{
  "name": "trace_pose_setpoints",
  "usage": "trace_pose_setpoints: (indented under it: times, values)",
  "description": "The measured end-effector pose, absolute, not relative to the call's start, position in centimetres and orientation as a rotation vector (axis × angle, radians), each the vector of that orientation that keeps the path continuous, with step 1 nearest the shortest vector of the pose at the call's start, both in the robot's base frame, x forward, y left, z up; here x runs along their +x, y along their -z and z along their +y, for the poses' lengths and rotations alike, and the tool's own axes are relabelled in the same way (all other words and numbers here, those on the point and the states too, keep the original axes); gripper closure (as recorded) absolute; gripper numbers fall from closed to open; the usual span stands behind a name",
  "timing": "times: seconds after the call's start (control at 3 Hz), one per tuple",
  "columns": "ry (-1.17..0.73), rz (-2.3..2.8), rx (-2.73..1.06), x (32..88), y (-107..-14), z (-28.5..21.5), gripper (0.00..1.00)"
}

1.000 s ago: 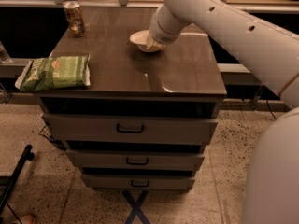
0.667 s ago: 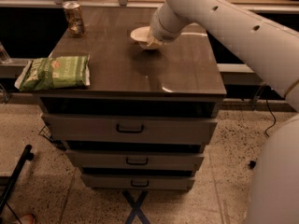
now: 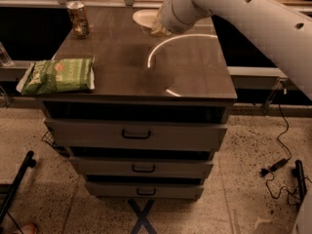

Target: Move paper bowl near green jalapeno chip bag

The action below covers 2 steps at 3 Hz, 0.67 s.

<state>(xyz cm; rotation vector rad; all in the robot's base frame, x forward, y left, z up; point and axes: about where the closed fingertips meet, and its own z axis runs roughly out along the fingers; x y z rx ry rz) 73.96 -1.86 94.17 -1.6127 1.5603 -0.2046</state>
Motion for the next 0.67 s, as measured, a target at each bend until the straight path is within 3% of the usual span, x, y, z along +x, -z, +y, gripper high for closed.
trace_pose_setpoints:
  times: [0.67]
  values:
    - [0.124,1.420,-1.743,70.8,-94.3,2.3,1.00]
